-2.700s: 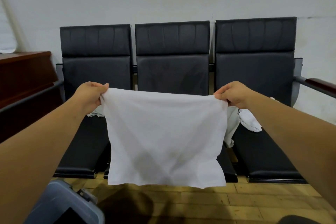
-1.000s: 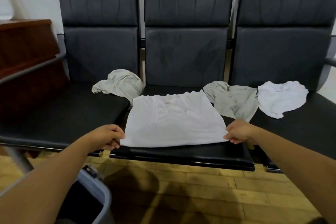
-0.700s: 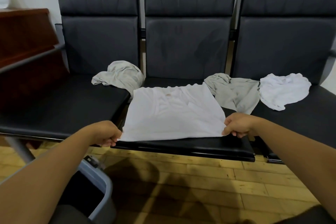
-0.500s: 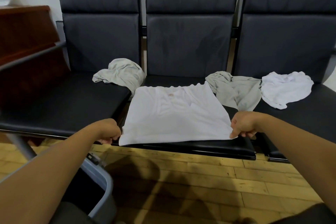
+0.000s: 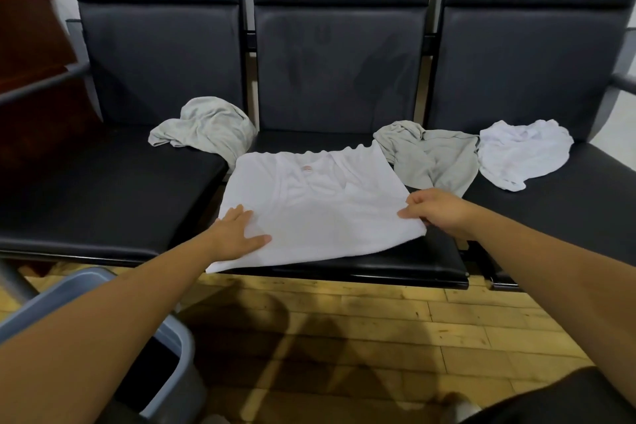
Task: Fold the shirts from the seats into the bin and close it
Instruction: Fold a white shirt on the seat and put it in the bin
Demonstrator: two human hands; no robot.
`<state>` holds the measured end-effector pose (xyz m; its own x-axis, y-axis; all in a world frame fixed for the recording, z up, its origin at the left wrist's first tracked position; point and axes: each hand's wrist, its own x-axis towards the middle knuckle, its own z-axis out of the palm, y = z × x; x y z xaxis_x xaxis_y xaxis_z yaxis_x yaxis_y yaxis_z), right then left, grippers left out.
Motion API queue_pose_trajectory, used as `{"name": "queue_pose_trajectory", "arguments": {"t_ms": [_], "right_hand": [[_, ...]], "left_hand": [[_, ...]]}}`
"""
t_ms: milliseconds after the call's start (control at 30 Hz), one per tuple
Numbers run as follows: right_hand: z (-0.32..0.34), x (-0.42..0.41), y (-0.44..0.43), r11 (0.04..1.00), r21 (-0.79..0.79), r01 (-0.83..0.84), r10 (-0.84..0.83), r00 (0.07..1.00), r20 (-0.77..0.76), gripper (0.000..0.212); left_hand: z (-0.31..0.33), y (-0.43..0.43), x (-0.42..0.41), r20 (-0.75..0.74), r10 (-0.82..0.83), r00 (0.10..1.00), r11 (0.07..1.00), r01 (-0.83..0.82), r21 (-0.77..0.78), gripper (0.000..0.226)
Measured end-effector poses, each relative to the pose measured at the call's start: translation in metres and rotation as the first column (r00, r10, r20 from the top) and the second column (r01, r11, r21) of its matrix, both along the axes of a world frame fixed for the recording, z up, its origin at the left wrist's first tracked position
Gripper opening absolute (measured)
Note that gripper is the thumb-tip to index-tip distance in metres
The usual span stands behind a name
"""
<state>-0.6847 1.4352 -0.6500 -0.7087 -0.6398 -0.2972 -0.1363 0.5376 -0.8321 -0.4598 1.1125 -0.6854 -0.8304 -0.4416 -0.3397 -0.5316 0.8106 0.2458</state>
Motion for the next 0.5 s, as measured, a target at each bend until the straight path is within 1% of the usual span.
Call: {"name": "queue_pose_trajectory", "arguments": {"t_ms": [33, 67, 100, 200, 233, 300, 333, 367, 400, 433, 467, 500], "right_hand": [[0.000, -0.001, 0.005, 0.998, -0.064, 0.026, -0.022, 0.997, 0.072, 0.032], [0.000, -0.001, 0.010, 0.997, -0.077, 0.027, -0.016, 0.991, 0.131, 0.030], [0.000, 0.000, 0.015, 0.999, -0.037, 0.002, 0.004, 0.987, 0.163, 0.029], [-0.001, 0.003, 0.025, 0.973, 0.195, -0.125, 0.094, 0.982, 0.164, 0.015], [-0.001, 0.002, 0.026, 0.965, 0.226, -0.131, 0.092, 0.981, 0.173, 0.016], [-0.001, 0.001, 0.025, 0.960, 0.255, -0.117, 0.063, 0.975, 0.212, 0.025], [0.000, 0.002, 0.024, 0.948, 0.292, -0.126, 0.067, 0.977, 0.203, 0.024], [0.002, 0.004, 0.022, 0.925, 0.351, -0.143, 0.088, 0.982, 0.170, 0.021], [0.004, 0.007, 0.019, 0.894, 0.424, -0.143, 0.114, 0.989, 0.094, 0.021], [0.006, 0.008, 0.015, 0.862, 0.491, -0.122, 0.151, 0.988, -0.021, 0.026], [0.006, 0.009, 0.010, 0.845, 0.528, -0.082, 0.192, 0.969, -0.156, 0.029], [0.004, 0.009, 0.003, 0.853, 0.521, -0.027, 0.206, 0.935, -0.288, 0.030]], "left_hand": [[-0.001, -0.002, 0.000, 0.017, -0.007, 1.000, 1.000, 0.007, -0.002, 0.091], [-0.002, -0.003, 0.000, 0.031, -0.015, 0.999, 1.000, 0.015, -0.006, 0.094], [-0.003, -0.004, 0.001, 0.041, -0.023, 0.999, 1.000, 0.024, -0.016, 0.097], [-0.005, -0.009, 0.000, 0.067, -0.046, 0.997, 0.998, 0.049, -0.041, 0.102], [-0.006, -0.010, 0.000, 0.077, -0.050, 0.996, 0.997, 0.053, -0.049, 0.103], [-0.007, -0.012, 0.000, 0.090, -0.054, 0.995, 0.996, 0.059, -0.064, 0.104], [-0.007, -0.012, 0.000, 0.097, -0.053, 0.994, 0.996, 0.060, -0.065, 0.104], [-0.006, -0.012, 0.000, 0.107, -0.052, 0.993, 0.996, 0.060, -0.068, 0.104], [-0.005, -0.012, -0.001, 0.118, -0.053, 0.992, 0.995, 0.062, -0.077, 0.103], [-0.003, -0.011, -0.002, 0.122, -0.055, 0.991, 0.993, 0.066, -0.095, 0.103], [-0.002, -0.010, -0.003, 0.103, -0.056, 0.993, 0.991, 0.068, -0.114, 0.102], [0.000, -0.009, -0.005, 0.050, -0.058, 0.997, 0.989, 0.064, -0.132, 0.100]]}}
